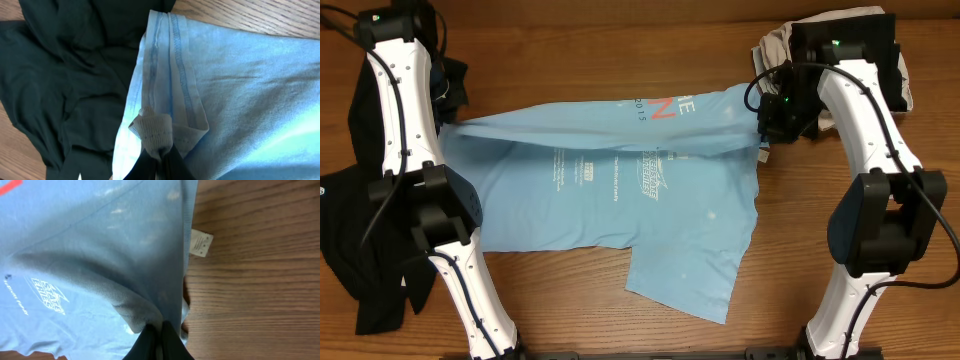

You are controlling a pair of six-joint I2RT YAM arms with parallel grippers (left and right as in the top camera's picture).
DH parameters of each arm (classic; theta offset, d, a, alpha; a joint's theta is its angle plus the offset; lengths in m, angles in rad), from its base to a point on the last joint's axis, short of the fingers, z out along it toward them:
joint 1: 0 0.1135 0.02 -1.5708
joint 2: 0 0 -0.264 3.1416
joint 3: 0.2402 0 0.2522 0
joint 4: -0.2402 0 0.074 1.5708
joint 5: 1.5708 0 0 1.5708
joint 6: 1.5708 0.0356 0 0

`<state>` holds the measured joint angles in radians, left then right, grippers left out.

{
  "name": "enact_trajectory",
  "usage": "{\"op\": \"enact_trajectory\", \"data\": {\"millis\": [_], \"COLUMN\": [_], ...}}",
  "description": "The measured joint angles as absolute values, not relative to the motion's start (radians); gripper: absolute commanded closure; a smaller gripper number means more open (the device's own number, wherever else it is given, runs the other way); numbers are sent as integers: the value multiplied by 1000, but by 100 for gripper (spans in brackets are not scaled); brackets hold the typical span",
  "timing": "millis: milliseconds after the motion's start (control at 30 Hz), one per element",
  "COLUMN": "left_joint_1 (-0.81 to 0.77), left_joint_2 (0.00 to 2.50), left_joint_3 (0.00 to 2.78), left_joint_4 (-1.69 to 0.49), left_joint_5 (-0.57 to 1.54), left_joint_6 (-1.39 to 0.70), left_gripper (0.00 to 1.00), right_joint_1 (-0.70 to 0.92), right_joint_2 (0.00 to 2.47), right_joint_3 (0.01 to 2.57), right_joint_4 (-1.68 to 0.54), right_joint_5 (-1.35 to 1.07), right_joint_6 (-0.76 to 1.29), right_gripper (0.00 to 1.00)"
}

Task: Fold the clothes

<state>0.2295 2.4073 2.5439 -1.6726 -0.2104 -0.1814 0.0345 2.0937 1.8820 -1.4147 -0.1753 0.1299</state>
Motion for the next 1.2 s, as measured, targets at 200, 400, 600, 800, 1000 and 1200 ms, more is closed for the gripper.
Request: {"op": "enact_trajectory", "data": {"millis": [200,400,600,800,1000,1200], "left_joint_1": [230,231,231,225,208,204], "left_joint_2": [2418,2414,2074,1637,1359,1200], "left_joint_3": [2543,2535,2519,2483,2065,1406], "left_joint_4": [-1687,-1687,-1682,-1680,-1684,-1503], "left_joint_5": [-222,-161,-108,-19,-13,-85], "left_joint_6": [-181,-154,-155,-155,-175,-272], "left_gripper": [18,0,0,0,0,0], "right_joint_1": [35,35,39,87,133,146], "right_joint_2": [2094,2052,1666,1341,1221,1206], "right_joint_3": [1836,1835,1872,1899,1745,1353], "right_joint_4": [-1448,-1440,-1496,-1578,-1591,-1438], "right_joint_5": [-173,-176,-179,-179,-179,-184], "right_joint_6": [127,130,130,161,226,274], "right_gripper": [55,57,53,52,52,52]}}
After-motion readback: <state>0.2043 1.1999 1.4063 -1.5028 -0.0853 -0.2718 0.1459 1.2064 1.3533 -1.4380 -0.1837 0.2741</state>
